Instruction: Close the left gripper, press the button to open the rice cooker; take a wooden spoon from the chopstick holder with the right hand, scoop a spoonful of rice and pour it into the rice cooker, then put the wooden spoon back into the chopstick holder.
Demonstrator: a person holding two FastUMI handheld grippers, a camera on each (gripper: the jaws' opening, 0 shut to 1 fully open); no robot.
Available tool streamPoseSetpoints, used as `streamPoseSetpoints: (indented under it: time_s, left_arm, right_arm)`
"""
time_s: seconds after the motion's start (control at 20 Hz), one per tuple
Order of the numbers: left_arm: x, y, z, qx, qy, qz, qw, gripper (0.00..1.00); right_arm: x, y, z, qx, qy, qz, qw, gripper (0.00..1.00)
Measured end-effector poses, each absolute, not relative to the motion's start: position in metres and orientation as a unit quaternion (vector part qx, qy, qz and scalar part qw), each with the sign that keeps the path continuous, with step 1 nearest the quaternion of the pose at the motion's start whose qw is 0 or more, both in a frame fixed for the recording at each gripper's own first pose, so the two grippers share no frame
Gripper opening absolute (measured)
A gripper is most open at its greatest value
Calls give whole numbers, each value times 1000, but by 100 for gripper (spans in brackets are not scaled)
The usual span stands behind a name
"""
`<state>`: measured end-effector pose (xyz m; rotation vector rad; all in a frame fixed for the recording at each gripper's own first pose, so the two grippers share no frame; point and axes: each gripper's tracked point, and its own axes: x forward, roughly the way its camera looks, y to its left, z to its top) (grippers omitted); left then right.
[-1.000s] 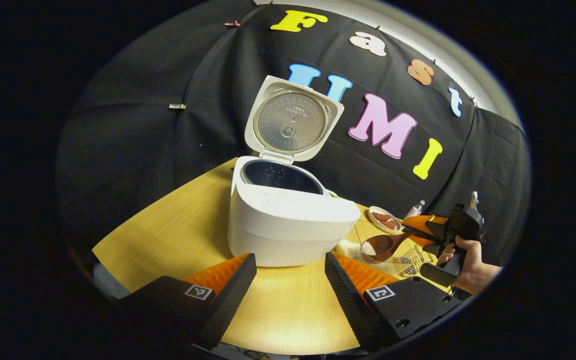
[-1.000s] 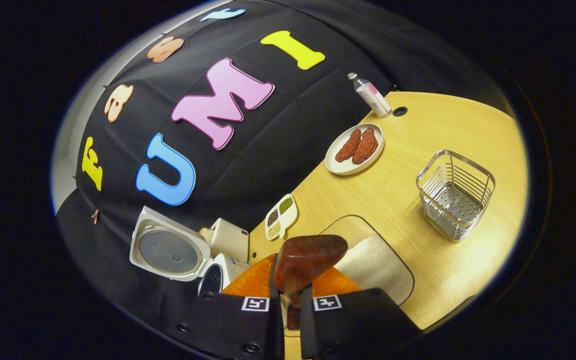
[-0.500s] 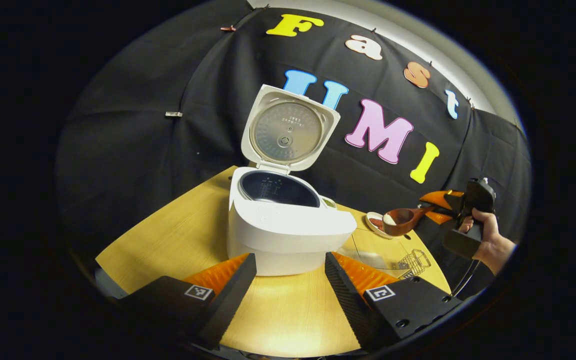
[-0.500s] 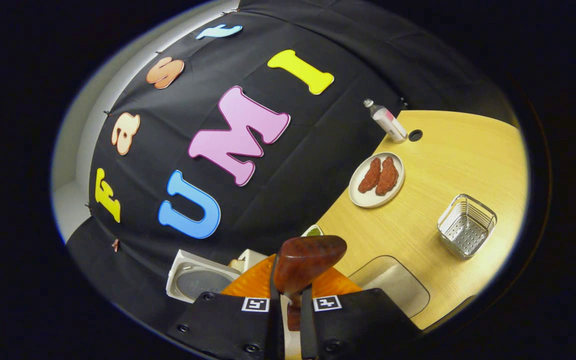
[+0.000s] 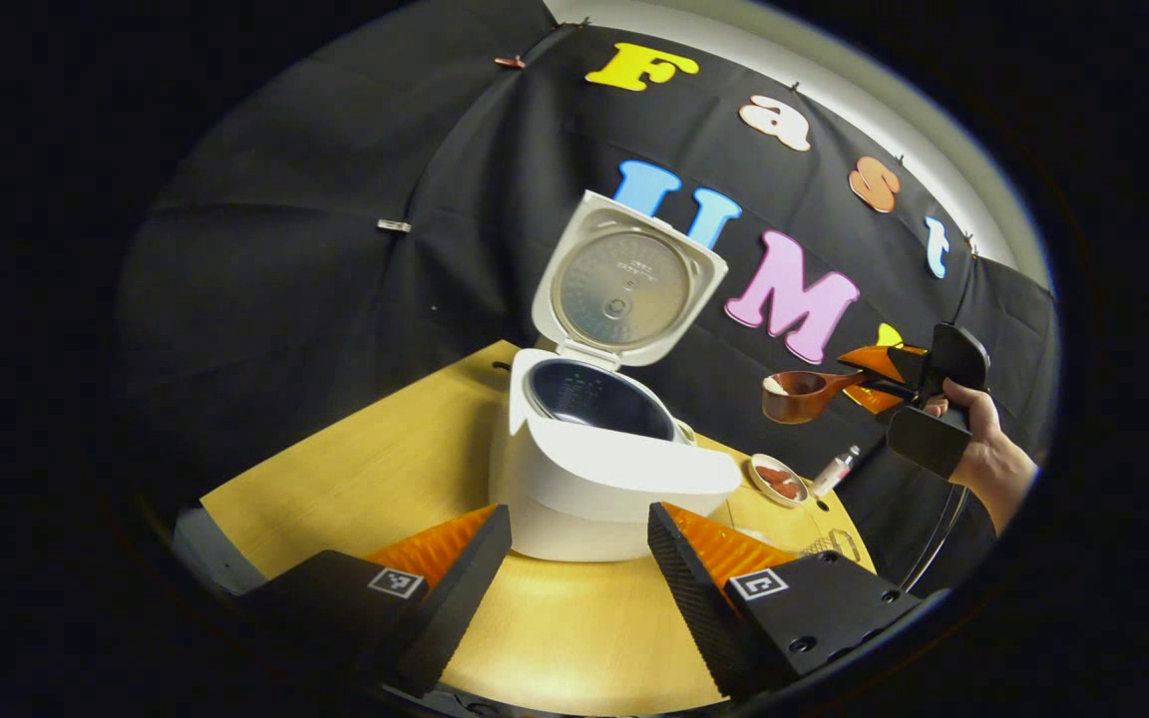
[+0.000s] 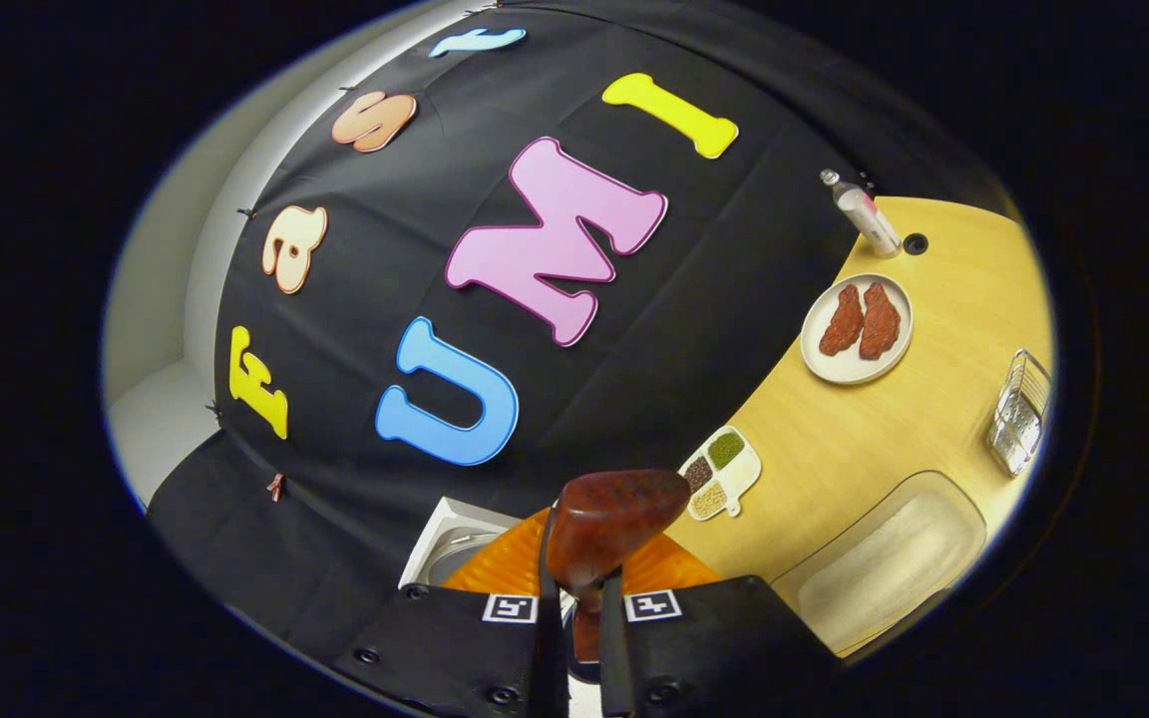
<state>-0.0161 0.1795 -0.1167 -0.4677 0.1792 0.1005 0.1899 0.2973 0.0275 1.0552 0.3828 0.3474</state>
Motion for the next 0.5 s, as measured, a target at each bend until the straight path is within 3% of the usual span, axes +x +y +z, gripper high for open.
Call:
streamPoseSetpoints:
  time_s: [0.25,0.5]
  left_arm:
    - [-25,221,-121,-217,98,89,967,96]
    - [-34,245,-122,-224,97,104,964,97]
  right_arm:
    - [195,361,26,472,189,189,840,17]
    - [200,418,13,388,178,216,878,17]
